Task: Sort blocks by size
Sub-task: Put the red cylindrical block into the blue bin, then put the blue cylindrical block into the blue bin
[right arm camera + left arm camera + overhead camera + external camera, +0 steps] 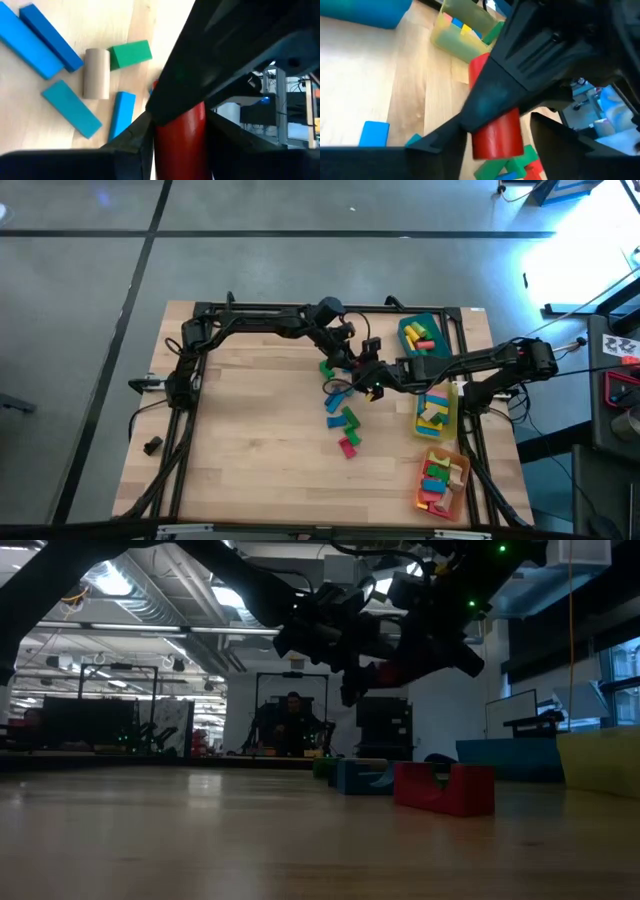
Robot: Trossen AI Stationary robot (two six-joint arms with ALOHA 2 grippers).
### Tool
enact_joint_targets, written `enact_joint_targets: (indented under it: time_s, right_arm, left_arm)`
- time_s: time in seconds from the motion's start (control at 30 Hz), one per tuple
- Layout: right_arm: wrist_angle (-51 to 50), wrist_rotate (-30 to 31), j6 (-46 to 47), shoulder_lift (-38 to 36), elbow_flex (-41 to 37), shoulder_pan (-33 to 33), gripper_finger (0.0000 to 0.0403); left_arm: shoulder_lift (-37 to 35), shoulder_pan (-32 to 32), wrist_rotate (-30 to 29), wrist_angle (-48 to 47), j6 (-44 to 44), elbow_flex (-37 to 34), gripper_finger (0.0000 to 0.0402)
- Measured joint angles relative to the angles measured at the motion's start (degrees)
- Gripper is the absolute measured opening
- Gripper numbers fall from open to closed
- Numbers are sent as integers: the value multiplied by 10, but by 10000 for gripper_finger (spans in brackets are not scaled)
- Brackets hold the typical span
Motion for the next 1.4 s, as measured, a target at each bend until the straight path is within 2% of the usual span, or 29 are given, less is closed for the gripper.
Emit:
enact_joint_targets:
  time_s: [0.13,0.33,0.43,0.63,0.77,0.93,1.03,1.17,1.27,1.4]
  right_arm:
    - [-30,51,21,0,0,0,136]
    - [-107,157,46,-1,0,-11,136]
    - [-167,163,103,-1,0,-40,136]
    - [-306,156,212,-1,0,-139,136]
    - [-333,127,224,-1,0,-214,136]
    - [-333,13,223,-1,0,-303,136]
    - [-334,-42,223,-1,0,-341,150]
    - [-333,-100,224,-1,0,-375,170]
    - [-333,-126,225,-1,0,-385,173]
    - [-325,-133,229,-1,0,-383,175]
  left_arm:
    - [-4,18,4,-9,-4,0,224]
    - [-21,74,11,-60,27,0,225]
    - [-25,98,9,-97,48,-1,222]
    - [-26,125,2,-170,119,-1,222]
    - [-26,126,-11,-192,155,-1,221]
    - [-26,120,-16,-201,209,-3,221]
    - [-26,114,-32,-211,278,-3,221]
    - [-23,102,-109,-207,388,-3,221]
    - [-14,90,-155,-193,437,-3,221]
    - [7,79,-171,-174,500,-3,221]
